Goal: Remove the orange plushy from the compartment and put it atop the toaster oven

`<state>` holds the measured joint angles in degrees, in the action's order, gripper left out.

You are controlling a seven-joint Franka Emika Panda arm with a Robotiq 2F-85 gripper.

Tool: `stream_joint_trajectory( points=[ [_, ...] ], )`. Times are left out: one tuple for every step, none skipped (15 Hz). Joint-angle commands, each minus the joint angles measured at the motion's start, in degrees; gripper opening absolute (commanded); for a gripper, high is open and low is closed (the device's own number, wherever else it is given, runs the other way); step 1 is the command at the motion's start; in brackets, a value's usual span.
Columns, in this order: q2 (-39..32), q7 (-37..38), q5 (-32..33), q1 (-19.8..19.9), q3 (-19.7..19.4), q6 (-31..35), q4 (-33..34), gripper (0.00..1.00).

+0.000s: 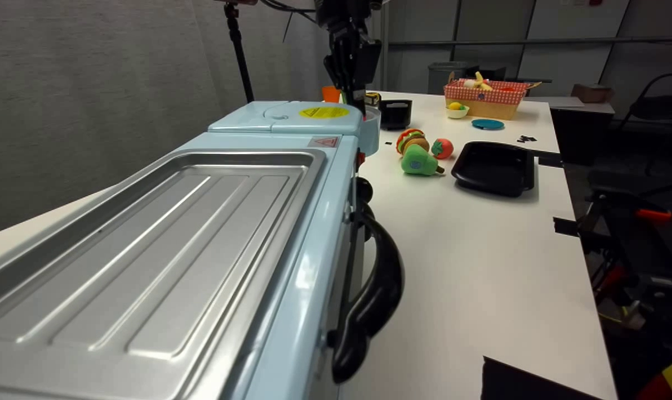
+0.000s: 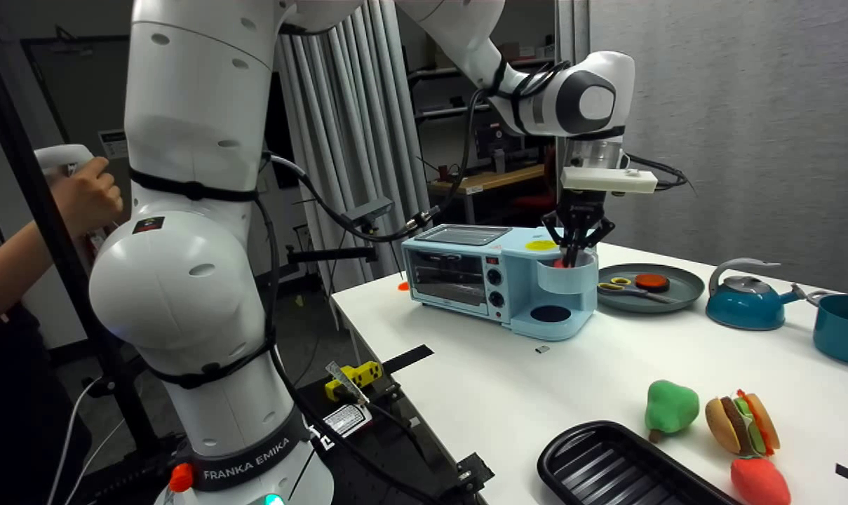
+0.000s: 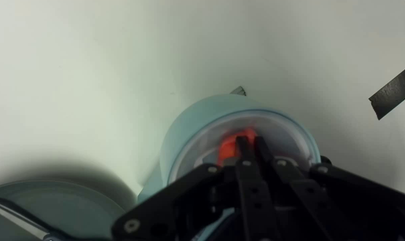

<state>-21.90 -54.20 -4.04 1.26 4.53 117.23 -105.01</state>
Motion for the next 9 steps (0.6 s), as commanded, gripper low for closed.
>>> stream_joint_trajectory(
  points=[
    [4.1, 3.4, 4.1, -1.9, 0.6, 0.2, -1.3, 0.02],
    [4.6, 4.0, 5.5, -2.2, 0.6, 0.3, -1.5, 0.02],
    [5.1, 4.6, 7.1, -2.6, 0.5, 0.3, -1.7, 0.02],
    [5.5, 5.2, 8.5, -2.9, 0.5, 0.4, -1.8, 0.02],
    [6.1, 5.7, 10.2, -3.4, 0.5, 0.6, -1.9, 0.02],
    [6.7, 6.5, 12.1, -3.9, 0.4, 0.9, -2.0, 0.02],
    [7.3, 7.4, 14.2, -4.5, 0.3, 1.2, -2.1, 0.02],
    [7.8, 8.5, 16.6, -5.1, 0.1, 1.3, -2.2, 0.02],
    [8.4, 9.7, 19.6, -5.7, 0.0, 1.5, -2.4, 0.02]
  ],
)
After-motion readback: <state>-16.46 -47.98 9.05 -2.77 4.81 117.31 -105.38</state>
